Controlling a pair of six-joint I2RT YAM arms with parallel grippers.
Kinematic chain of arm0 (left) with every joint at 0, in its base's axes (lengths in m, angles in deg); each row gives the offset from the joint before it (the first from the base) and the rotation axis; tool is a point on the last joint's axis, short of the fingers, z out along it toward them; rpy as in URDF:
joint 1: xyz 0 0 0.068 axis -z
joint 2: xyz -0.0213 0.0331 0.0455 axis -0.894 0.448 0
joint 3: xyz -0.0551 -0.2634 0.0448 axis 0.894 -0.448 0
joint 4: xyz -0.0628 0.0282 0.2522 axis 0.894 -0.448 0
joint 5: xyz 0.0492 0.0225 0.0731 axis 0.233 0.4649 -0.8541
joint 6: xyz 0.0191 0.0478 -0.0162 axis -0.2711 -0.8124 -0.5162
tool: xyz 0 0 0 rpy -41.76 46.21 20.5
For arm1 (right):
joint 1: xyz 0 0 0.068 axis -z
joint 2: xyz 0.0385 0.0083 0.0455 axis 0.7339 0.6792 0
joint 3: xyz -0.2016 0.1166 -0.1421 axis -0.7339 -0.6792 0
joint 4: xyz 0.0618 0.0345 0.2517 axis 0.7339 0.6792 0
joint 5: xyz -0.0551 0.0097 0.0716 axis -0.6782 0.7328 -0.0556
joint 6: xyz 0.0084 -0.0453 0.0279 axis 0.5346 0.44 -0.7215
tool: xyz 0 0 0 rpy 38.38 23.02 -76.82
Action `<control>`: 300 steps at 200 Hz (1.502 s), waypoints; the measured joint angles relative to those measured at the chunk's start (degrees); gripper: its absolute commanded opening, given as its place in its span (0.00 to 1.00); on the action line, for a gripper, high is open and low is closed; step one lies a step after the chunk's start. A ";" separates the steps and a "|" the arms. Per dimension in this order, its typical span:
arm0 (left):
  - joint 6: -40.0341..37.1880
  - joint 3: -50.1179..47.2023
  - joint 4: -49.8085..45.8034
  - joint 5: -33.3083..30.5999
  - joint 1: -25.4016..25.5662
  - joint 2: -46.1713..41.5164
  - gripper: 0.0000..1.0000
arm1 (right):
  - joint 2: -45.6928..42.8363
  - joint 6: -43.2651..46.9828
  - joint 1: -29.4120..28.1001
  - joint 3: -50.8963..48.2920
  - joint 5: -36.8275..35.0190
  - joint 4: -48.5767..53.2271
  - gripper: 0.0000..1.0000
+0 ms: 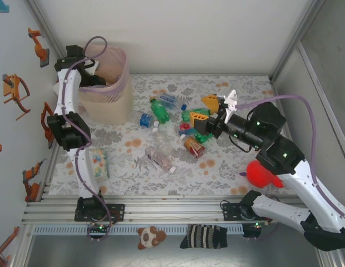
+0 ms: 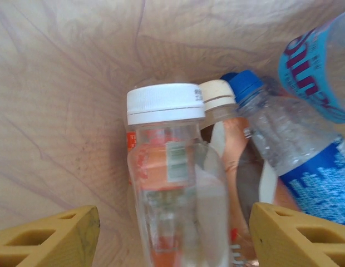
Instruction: Put the plastic bottles in the bin
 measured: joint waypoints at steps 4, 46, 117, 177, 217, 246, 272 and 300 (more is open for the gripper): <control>0.22 0.09 -0.02 0.37 0.00 -0.24 0.71 | 0.22 0.00 0.00 0.09 -0.63 0.46 0.66; 2.54 0.96 0.07 4.15 0.24 -4.00 0.72 | 3.63 -1.07 0.00 3.54 -10.12 6.21 0.66; 7.65 -3.61 3.69 15.34 0.37 -16.22 0.72 | 11.72 -13.53 5.42 4.35 -16.96 13.68 0.61; 15.21 -27.21 19.19 27.65 0.37 -33.46 0.75 | 17.81 -27.58 17.77 2.03 -9.75 15.58 0.61; 21.90 -44.19 33.46 37.99 0.39 -44.44 0.76 | 21.51 -34.45 25.44 -4.81 -1.95 12.39 0.40; 27.36 -53.35 42.32 42.56 0.72 -51.56 0.76 | 25.31 -37.92 30.21 -8.90 3.48 7.50 0.44; 30.23 -58.36 46.47 44.00 1.77 -56.54 0.76 | 28.17 -40.65 34.88 -12.33 7.65 2.29 0.49; 31.54 -62.14 48.28 44.15 4.00 -60.43 0.76 | 32.33 -43.82 40.39 -15.58 12.79 -4.48 0.50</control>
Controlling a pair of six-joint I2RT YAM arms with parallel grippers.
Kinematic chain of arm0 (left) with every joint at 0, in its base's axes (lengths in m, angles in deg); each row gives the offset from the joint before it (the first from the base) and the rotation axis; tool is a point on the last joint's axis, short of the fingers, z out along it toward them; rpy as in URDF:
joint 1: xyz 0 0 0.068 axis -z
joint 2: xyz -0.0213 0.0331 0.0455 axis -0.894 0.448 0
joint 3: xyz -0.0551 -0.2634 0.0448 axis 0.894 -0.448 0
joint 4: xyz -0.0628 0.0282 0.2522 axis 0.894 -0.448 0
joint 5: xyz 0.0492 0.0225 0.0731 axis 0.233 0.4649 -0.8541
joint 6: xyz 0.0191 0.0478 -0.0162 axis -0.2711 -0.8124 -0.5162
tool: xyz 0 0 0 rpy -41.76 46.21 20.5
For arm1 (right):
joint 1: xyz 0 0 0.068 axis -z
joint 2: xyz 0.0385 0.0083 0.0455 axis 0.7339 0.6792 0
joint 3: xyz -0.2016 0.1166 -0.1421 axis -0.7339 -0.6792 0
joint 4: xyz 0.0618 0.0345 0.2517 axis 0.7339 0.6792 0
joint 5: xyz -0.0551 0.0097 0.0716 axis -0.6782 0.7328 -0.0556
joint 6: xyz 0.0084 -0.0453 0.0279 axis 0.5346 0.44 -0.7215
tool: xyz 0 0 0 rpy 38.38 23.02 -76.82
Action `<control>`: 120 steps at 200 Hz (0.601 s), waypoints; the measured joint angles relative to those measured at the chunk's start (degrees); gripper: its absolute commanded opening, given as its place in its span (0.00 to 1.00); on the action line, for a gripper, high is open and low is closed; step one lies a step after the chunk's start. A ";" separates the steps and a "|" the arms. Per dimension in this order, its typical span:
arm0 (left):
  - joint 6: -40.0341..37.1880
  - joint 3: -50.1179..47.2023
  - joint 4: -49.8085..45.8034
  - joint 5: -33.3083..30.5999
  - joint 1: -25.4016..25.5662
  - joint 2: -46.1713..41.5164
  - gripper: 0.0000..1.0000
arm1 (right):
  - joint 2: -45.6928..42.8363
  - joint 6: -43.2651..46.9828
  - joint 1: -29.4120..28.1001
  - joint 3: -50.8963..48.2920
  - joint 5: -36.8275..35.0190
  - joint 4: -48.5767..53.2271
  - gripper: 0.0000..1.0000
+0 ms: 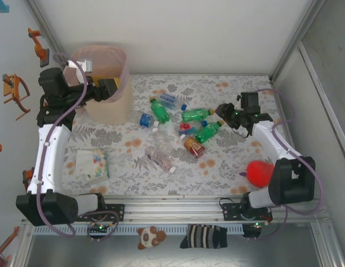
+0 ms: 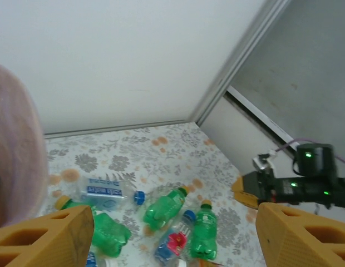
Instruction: Put the plastic bottles in the bin
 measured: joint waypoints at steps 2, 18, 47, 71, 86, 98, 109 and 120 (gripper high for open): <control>0.07 -0.22 0.02 -0.02 0.20 -0.20 0.76 | 0.44 -0.24 0.42 -0.28 0.44 -0.68 0.50; 0.39 -1.55 0.15 -0.09 1.51 -1.31 0.76 | 3.61 -2.01 2.71 -2.25 2.80 -4.85 0.53; 1.31 -3.74 0.24 -0.55 2.78 -2.69 0.76 | 8.57 -4.81 5.42 -5.70 6.14 -10.82 0.57; 2.21 -5.25 0.39 -0.76 3.37 -4.00 0.76 | 12.04 -6.03 6.14 -6.51 8.15 -14.82 0.60; 2.78 -6.01 0.70 -0.96 3.63 -4.92 0.76 | 13.92 -6.82 6.12 -6.54 9.42 -17.42 0.60; 2.99 -6.45 0.79 -1.16 3.72 -5.55 0.76 | 15.28 -7.48 6.12 -6.54 10.19 -19.52 0.61; 3.21 -6.69 1.03 -1.40 3.85 -5.90 0.76 | 16.41 -7.76 6.12 -6.54 10.54 -21.00 0.60; 3.41 -6.73 1.18 -1.64 3.89 -6.01 0.76 | 17.33 -8.07 6.12 -6.54 10.99 -22.18 0.59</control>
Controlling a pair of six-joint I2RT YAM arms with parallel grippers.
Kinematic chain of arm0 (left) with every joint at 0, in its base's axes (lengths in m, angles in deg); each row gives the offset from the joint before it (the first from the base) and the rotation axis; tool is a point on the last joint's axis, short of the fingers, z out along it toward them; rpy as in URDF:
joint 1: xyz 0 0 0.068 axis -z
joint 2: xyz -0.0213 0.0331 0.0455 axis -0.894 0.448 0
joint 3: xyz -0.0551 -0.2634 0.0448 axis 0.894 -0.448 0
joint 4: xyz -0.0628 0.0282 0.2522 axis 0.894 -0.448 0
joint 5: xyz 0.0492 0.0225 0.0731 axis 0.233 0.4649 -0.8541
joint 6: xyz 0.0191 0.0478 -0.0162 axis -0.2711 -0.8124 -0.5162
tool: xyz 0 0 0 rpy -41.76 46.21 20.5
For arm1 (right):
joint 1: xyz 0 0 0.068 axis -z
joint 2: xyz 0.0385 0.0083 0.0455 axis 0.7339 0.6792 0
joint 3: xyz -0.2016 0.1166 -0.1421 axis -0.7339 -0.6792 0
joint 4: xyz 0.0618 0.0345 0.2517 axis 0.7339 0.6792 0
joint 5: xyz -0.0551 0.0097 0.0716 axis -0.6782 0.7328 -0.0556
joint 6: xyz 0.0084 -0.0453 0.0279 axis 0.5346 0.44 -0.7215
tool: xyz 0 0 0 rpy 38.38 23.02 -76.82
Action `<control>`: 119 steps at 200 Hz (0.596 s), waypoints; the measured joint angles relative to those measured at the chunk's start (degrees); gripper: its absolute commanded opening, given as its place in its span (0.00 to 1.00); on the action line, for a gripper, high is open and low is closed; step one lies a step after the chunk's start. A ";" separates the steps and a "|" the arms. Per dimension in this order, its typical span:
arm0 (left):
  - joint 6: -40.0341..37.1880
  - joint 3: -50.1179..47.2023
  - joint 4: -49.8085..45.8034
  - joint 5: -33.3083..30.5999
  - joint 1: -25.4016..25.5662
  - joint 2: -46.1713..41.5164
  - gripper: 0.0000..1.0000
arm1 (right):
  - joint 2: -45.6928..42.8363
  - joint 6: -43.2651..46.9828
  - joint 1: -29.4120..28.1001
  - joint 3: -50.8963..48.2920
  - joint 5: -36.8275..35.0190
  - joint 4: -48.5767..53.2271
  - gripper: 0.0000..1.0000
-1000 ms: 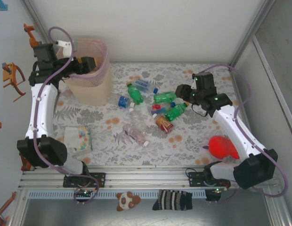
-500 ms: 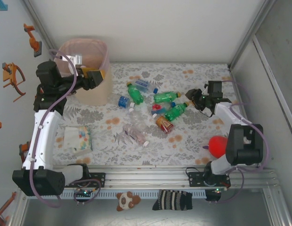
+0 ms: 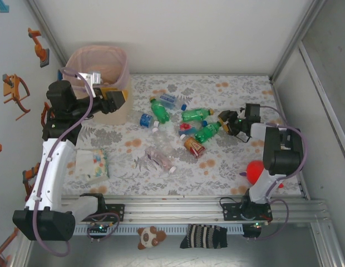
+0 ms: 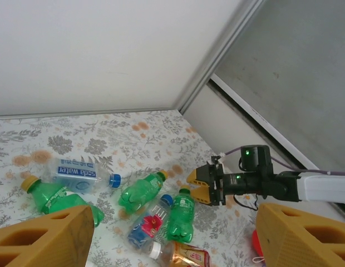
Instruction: Put the plastic bottles in the bin
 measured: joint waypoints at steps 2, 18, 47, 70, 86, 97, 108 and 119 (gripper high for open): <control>0.02 0.00 0.04 -0.02 0.02 0.00 0.76 | 0.11 -0.11 0.00 0.00 0.09 -0.24 0.59; 0.33 -0.11 0.33 -0.17 0.07 0.00 0.75 | 1.16 -0.74 0.00 0.00 0.61 -2.08 0.57; 0.63 -0.39 0.39 -0.35 0.33 0.02 0.75 | 2.86 -1.60 0.00 -0.02 1.44 -4.70 0.54; 0.70 -0.44 0.42 -0.37 0.46 0.04 0.75 | 3.43 -2.16 0.00 -0.31 1.95 -6.40 0.53; 0.81 -0.44 0.59 -0.37 0.48 0.04 0.75 | 3.74 -2.47 0.00 -0.39 2.01 -7.02 0.52; 0.83 -0.44 0.74 -0.37 0.48 0.04 0.75 | 3.96 -2.47 0.00 -0.39 2.01 -7.30 0.51; 0.83 -0.44 0.76 -0.39 0.52 0.04 0.75 | 4.17 -2.45 0.02 -0.42 2.01 -7.58 0.50; 0.85 -0.44 0.81 -0.44 0.66 0.04 0.75 | 4.44 -2.43 0.07 -0.42 2.01 -8.02 0.50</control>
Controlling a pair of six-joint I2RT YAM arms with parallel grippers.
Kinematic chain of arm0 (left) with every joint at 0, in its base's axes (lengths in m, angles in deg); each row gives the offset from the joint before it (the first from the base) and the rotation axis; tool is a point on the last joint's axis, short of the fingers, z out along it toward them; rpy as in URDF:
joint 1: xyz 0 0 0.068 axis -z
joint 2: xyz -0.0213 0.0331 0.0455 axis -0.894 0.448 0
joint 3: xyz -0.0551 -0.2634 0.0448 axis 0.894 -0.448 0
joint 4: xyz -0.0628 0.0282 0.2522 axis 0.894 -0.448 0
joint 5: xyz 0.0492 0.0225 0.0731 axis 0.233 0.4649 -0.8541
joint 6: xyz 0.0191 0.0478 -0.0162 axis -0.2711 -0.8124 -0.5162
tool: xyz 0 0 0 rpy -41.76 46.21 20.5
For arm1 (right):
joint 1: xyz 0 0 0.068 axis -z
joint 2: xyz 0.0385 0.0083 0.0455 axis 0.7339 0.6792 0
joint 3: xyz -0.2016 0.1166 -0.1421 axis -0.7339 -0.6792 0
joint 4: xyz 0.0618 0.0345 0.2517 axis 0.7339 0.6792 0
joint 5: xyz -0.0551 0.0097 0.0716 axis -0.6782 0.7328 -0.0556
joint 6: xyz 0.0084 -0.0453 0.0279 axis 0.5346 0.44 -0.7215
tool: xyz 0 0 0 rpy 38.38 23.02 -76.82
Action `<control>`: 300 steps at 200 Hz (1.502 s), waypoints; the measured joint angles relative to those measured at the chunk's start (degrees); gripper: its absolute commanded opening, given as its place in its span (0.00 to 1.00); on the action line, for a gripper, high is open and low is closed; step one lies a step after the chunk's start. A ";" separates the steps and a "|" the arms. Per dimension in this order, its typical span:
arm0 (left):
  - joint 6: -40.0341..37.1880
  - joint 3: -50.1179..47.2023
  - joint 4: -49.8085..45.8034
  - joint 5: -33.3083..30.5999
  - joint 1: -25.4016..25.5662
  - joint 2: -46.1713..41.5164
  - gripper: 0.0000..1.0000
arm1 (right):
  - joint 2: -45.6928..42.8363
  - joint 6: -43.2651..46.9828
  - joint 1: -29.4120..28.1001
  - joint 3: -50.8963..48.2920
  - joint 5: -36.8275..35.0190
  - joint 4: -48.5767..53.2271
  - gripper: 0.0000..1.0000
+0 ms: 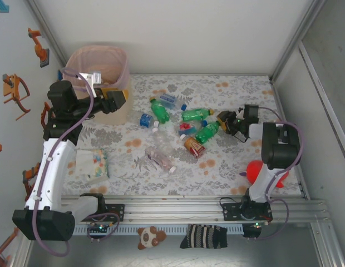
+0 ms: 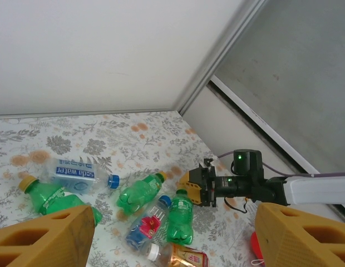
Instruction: Put the plastic bottles in the bin
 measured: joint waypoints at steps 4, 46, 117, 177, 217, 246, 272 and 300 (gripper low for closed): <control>0.00 0.00 0.02 -0.02 0.04 0.00 0.75 | 0.11 0.00 0.00 0.00 0.00 -0.04 0.50; 0.42 -0.04 0.83 -0.15 0.46 0.24 0.75 | 1.53 0.09 0.22 -0.15 1.11 -0.81 0.48; 0.46 -0.20 0.83 -0.17 0.57 0.26 0.74 | 1.75 0.24 0.79 -0.92 1.55 -1.55 0.40; 0.83 -0.22 0.85 -0.59 0.66 0.11 0.74 | 0.70 0.24 1.22 -2.34 1.46 -1.70 0.32; 1.05 -0.22 0.98 -0.59 0.90 0.11 0.74 | -2.43 0.22 1.22 -2.99 1.44 -1.68 0.29; 1.22 -0.22 1.46 -0.59 1.33 0.11 0.74 | -6.40 0.68 1.22 -3.06 1.27 -0.90 0.27; 1.22 -0.22 1.86 -0.59 2.05 0.22 0.74 | -12.20 3.23 1.22 -3.04 0.70 2.69 0.27; 1.16 -0.22 2.51 -0.57 3.65 1.14 0.74 | -20.22 8.68 1.22 -2.27 -0.63 9.77 0.25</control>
